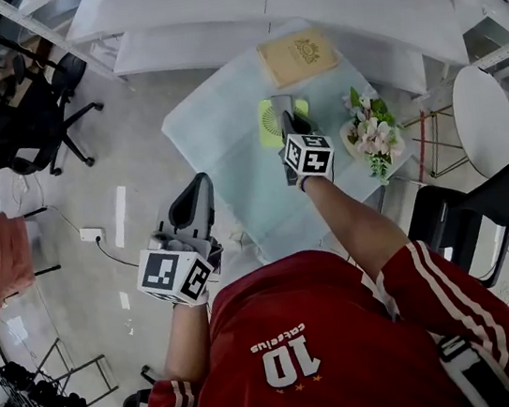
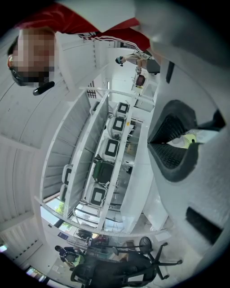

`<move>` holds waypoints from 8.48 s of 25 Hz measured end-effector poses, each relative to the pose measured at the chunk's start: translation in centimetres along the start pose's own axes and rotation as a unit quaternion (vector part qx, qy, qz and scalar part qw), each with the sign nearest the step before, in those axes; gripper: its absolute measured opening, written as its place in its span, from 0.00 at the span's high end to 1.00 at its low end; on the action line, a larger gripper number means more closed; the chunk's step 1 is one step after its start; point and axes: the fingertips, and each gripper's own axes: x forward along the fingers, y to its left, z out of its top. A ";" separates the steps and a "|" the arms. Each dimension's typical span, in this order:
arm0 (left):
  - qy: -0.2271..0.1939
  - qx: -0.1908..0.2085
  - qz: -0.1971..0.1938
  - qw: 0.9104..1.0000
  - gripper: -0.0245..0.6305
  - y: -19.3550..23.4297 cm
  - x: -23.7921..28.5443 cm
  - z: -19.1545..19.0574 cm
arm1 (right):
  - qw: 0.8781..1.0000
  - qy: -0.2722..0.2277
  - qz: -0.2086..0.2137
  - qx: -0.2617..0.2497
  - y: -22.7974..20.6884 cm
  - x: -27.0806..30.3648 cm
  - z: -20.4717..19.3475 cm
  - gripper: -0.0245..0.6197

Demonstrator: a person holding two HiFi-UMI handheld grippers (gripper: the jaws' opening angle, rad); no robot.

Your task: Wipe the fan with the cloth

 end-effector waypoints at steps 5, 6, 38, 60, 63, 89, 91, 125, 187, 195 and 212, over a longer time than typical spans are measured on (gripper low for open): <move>0.000 0.004 -0.006 1.000 0.96 -0.7 0.5 0.2 | 1.000 -0.002 -0.001 -0.003 -0.5 -0.3 0.0 0.96; -0.001 0.005 -0.007 1.000 0.96 -0.8 0.5 0.2 | 1.000 -0.002 -0.002 -0.003 -0.7 -0.4 0.0 0.96; 0.009 0.014 -0.033 0.999 0.96 -3.2 1.7 0.7 | 0.999 -0.004 -0.041 0.007 -5.4 -3.0 -0.1 0.96; 0.004 0.003 -0.054 0.999 0.96 -3.1 2.6 0.9 | 0.997 -0.013 -0.074 0.024 -7.7 -4.6 0.0 0.96; 0.002 0.001 -0.054 0.999 0.96 -3.2 2.4 0.8 | 0.997 -0.012 -0.074 0.022 -7.7 -5.0 -0.3 0.96; -0.007 -0.007 -0.046 0.999 0.96 -2.7 1.0 0.7 | 0.999 -0.007 -0.029 0.013 -3.2 -5.4 -1.9 0.95; -0.007 -0.007 -0.043 0.999 0.96 -2.7 0.8 0.5 | 1.000 -0.006 -0.021 0.013 -2.6 -5.2 -2.2 0.95; 0.004 -0.038 0.030 0.999 0.96 0.2 -1.8 -1.8 | 0.994 0.064 0.066 -0.053 2.5 0.0 -6.9 0.95; 0.010 -0.022 0.007 1.000 0.96 -4.3 1.3 -3.0 | 0.994 0.052 0.049 -0.086 -3.2 -1.4 -5.9 0.95; 0.013 -0.017 -0.006 1.000 0.96 -4.8 2.0 -2.6 | 0.996 0.048 0.033 -0.075 -4.4 -2.1 -5.7 0.95; 0.016 -0.008 -0.035 0.999 0.96 -6.0 2.8 -2.4 | 0.995 0.043 0.002 -0.087 -6.7 -3.7 -5.7 0.95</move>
